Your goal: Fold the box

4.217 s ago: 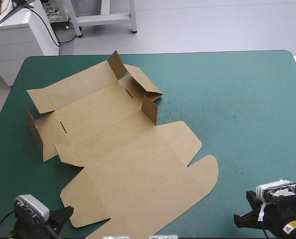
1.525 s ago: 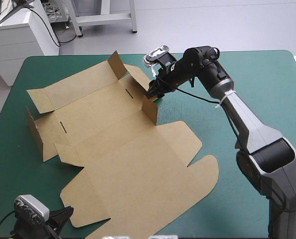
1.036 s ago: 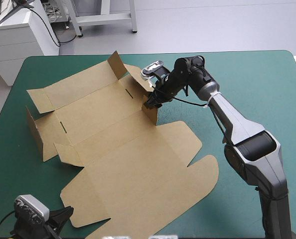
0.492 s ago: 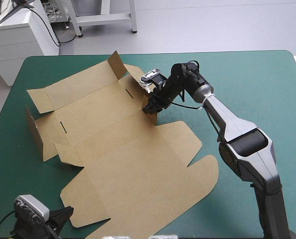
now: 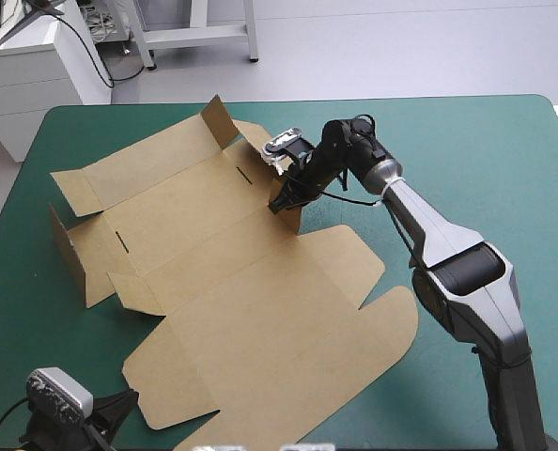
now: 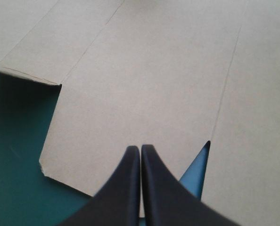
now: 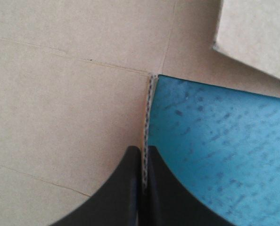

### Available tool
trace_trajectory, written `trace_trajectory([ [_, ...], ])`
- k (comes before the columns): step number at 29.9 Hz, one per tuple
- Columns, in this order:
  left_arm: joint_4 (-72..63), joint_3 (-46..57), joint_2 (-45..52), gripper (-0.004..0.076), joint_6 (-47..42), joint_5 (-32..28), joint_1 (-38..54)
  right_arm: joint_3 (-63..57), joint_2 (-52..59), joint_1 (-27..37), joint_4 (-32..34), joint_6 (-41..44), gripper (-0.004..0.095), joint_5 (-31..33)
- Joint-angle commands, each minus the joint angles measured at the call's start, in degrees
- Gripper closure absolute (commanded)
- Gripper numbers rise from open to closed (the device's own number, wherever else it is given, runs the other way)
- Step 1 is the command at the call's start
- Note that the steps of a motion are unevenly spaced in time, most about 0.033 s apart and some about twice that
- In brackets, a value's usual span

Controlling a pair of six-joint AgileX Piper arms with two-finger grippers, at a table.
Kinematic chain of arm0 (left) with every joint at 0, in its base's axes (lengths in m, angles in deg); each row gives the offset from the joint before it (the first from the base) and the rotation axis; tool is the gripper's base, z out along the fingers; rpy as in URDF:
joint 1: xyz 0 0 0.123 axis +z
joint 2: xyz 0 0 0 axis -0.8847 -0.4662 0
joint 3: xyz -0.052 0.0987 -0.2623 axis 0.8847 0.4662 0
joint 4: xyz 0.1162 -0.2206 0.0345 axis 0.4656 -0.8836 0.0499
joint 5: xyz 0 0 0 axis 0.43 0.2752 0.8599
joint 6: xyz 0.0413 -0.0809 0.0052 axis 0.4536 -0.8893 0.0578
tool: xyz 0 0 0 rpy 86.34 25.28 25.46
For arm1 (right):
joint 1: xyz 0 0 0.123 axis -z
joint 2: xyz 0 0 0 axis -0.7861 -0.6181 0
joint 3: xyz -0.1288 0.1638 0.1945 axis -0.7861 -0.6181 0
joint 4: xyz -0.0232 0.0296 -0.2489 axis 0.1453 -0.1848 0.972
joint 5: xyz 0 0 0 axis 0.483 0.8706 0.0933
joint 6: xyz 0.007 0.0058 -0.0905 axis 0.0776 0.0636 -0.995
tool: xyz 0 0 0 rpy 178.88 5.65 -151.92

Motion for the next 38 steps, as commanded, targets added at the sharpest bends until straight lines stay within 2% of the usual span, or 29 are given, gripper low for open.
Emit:
trace_trajectory([
  [1,-1.2,-1.2,-0.8,0.0732,-0.6,-3.3,0.0,1.8,3.9,-0.1,3.3,-7.0,0.0925,1.2],
  [4,-1.2,-1.2,-0.8,0.0732,-0.6,-3.3,0.0,1.8,3.9,0.5,5.3,-14.7,0.0925,1.6],
  [8,-1.2,-1.2,-0.8,0.0732,-0.6,-3.3,0.0,1.8,3.9,1.8,1.4,-30.5,0.0925,4.1],
  [11,-1.2,-1.2,-0.8,0.0732,-0.6,-3.3,0.0,1.8,3.9,2.0,0.1,-37.6,0.0925,5.5],
  [16,-1.2,-1.2,-0.8,0.0732,-0.6,-3.3,0.0,2.4,3.9,2.1,-1.9,-40.5,0.0926,7.2],
  [22,-1.2,-1.2,-0.8,0.0732,-0.6,-3.3,0.0,2.4,5.0,1.7,-10.2,-44.0,0.0927,7.2],
  [29,-1.2,-1.2,-0.8,0.0732,-0.6,-3.3,0.0,2.4,5.3,-1.5,-10.4,-44.9,0.0927,7.2],
  [38,-1.2,-1.2,-0.8,0.0732,-0.6,-3.3,0.0,2.4,5.3,-4.4,-15.6,-48.8,0.0927,7.2],
])
